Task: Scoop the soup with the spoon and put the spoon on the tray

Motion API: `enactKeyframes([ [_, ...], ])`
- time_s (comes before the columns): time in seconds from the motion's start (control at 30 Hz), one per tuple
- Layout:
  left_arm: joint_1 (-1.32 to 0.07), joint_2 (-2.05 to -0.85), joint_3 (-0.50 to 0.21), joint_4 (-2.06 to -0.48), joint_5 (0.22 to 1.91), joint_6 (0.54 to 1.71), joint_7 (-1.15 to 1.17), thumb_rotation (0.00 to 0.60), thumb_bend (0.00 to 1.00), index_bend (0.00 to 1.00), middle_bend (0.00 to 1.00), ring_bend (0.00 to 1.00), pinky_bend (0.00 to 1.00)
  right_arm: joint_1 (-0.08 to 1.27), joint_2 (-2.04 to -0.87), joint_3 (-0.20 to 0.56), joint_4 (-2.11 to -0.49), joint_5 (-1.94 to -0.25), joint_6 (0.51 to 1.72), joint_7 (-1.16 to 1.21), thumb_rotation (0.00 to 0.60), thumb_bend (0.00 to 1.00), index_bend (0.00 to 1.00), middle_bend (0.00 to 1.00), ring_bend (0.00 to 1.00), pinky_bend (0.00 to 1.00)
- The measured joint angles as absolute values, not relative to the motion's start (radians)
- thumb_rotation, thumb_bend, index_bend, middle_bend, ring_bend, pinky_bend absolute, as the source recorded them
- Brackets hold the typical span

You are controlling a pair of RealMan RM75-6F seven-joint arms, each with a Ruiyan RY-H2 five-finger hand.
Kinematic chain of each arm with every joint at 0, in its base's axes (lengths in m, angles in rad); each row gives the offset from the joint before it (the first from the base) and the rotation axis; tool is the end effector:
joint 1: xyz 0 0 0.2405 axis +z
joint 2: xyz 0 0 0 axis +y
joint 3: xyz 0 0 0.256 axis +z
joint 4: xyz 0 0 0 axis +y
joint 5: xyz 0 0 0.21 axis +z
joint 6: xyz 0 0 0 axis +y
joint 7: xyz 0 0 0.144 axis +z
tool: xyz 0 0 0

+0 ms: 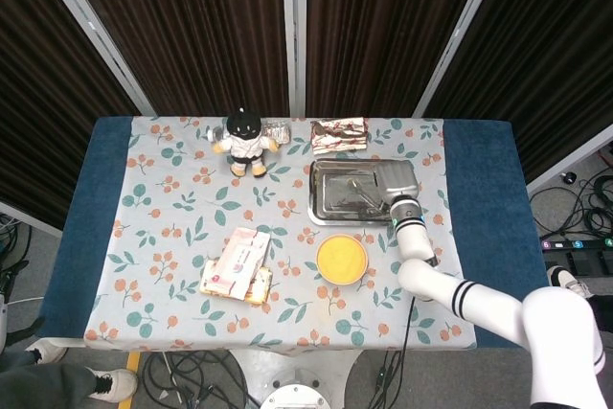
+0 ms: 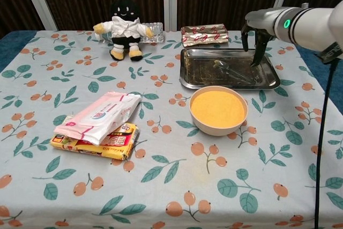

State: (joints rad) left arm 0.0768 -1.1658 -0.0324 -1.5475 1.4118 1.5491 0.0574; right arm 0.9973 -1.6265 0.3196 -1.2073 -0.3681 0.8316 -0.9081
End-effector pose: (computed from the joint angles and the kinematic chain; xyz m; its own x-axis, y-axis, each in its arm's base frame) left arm -0.3531 0.1222 0.1613 0.4619 0.0337 0.8863 0.8603 0.2260 -0.4570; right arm -0.1443 -0.4361 -0.0115 0.5974 -0.3557 0.7187 -0.7864 -0.0846 0.6119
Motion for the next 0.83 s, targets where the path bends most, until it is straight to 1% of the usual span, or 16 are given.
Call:
enactKeyframes([
  [0.07,0.073,-1.166,-0.034,-1.546,1.413,1.546,0.056,0.600,0.07,0.24,0.12,0.10,0.11,0.955,-1.563,0.310,-1.298,-0.422,0.855,-0.862,0.600,0.14,0.50,0.93,0.93,1.00],
  [0.1,0.071,-1.167,-0.035,-1.545,1.414,1.544,0.055,0.600,0.07,0.24,0.12,0.10,0.11,0.926,-1.523,0.302,-1.356,-0.461,0.872,-0.833,0.600,0.14,0.50,0.88,0.88,0.97],
  [0.17,0.067,-1.167,-0.035,-1.545,1.414,1.538,0.056,0.600,0.07,0.24,0.12,0.10,0.11,0.874,-1.457,0.285,-1.448,-0.531,0.904,-0.782,0.600,0.15,0.50,0.77,0.77,0.86],
  [0.2,0.064,-1.167,-0.036,-1.545,1.415,1.535,0.056,0.600,0.07,0.24,0.12,0.10,0.11,0.846,-1.425,0.275,-1.494,-0.571,0.923,-0.753,0.600,0.15,0.49,0.73,0.73,0.82],
  [0.23,0.062,-1.167,-0.037,-1.545,1.415,1.533,0.056,0.600,0.07,0.24,0.12,0.10,0.11,0.806,-1.384,0.261,-1.552,-0.629,0.949,-0.713,0.600,0.15,0.47,0.66,0.64,0.73],
  [0.27,0.058,-1.167,-0.038,-1.545,1.415,1.529,0.057,0.600,0.07,0.24,0.12,0.10,0.11,0.775,-1.355,0.249,-1.590,-0.674,0.970,-0.682,0.600,0.15,0.44,0.62,0.59,0.68],
  [0.43,0.044,-1.166,-0.042,-1.555,1.418,1.517,0.071,0.600,0.07,0.24,0.12,0.10,0.11,0.598,-1.221,0.163,-1.715,-0.941,1.102,-0.488,0.600,0.15,0.15,0.25,0.18,0.31],
  [0.5,0.039,-1.165,-0.043,-1.564,1.417,1.511,0.078,0.600,0.07,0.24,0.12,0.10,0.11,0.536,-1.189,0.125,-1.739,-1.036,1.152,-0.415,0.600,0.15,0.10,0.19,0.10,0.24],
  [0.63,0.030,-1.164,-0.045,-1.580,1.415,1.504,0.093,0.600,0.06,0.24,0.12,0.10,0.11,0.396,-1.153,0.040,-1.750,-1.245,1.310,-0.283,0.600,0.15,0.09,0.17,0.09,0.20],
  [0.73,0.025,-1.163,-0.047,-1.592,1.414,1.501,0.106,0.600,0.07,0.24,0.12,0.10,0.11,0.285,-1.154,-0.017,-1.739,-1.342,1.444,-0.219,0.600,0.15,0.09,0.17,0.08,0.19],
  [0.83,0.021,-1.160,-0.047,-1.602,1.420,1.502,0.118,0.600,0.06,0.24,0.12,0.10,0.11,0.191,-1.150,-0.061,-1.736,-1.400,1.533,-0.135,0.600,0.15,0.09,0.17,0.08,0.19],
])
